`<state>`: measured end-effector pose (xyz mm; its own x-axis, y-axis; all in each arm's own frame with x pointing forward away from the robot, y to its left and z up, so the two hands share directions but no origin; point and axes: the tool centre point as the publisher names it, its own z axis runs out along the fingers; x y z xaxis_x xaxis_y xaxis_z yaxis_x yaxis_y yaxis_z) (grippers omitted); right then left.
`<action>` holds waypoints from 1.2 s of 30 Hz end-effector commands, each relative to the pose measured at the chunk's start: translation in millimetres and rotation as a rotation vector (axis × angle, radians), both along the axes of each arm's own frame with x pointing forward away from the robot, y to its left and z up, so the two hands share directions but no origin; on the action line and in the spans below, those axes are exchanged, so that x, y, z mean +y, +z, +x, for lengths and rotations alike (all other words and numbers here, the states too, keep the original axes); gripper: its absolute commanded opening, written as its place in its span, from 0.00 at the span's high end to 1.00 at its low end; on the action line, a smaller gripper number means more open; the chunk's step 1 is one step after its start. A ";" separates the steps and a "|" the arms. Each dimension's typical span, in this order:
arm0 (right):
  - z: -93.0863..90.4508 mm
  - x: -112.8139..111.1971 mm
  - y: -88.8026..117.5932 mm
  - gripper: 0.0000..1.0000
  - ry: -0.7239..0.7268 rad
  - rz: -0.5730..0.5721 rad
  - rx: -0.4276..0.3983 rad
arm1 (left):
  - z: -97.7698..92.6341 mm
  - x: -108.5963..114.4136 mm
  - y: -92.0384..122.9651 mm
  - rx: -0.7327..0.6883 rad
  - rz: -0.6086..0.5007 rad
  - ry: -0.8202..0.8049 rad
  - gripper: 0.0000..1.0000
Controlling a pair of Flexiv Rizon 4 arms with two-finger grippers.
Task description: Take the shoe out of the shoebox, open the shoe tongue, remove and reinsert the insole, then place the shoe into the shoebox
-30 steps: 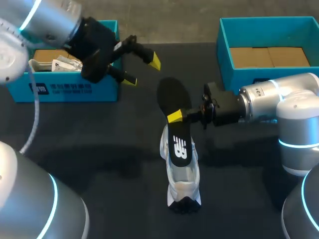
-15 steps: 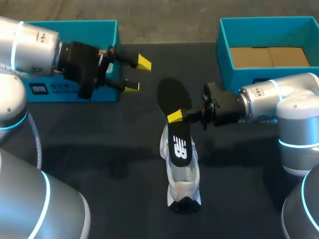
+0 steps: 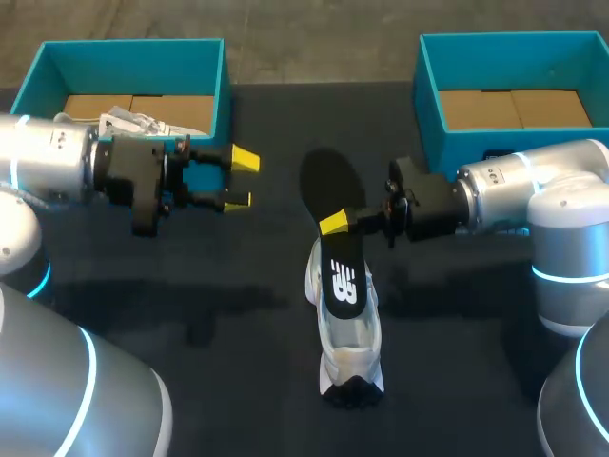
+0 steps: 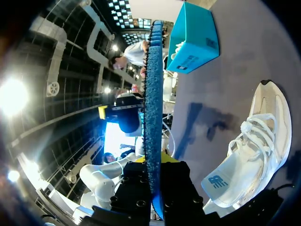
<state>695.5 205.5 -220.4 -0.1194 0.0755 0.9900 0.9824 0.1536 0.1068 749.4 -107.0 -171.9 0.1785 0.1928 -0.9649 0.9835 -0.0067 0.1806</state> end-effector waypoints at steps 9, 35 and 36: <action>-0.6 1.3 -0.6 1.00 -0.003 0.000 -0.001 | 2.9 -31.9 -43.6 0.036 -0.187 0.054 0.00; -0.6 1.3 -0.6 1.00 -0.003 0.000 -0.001 | 12.1 -102.2 -41.5 0.051 -0.295 0.064 0.00; -0.6 1.3 -0.6 1.00 -0.003 0.000 -0.001 | 10.8 -105.7 -40.5 0.056 -0.292 0.063 0.06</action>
<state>695.5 205.5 -220.4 -0.1194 0.0756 0.9900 0.9824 0.1536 0.1068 759.5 -203.8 -212.3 0.1220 -0.0883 -0.9886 0.9889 0.0962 0.1134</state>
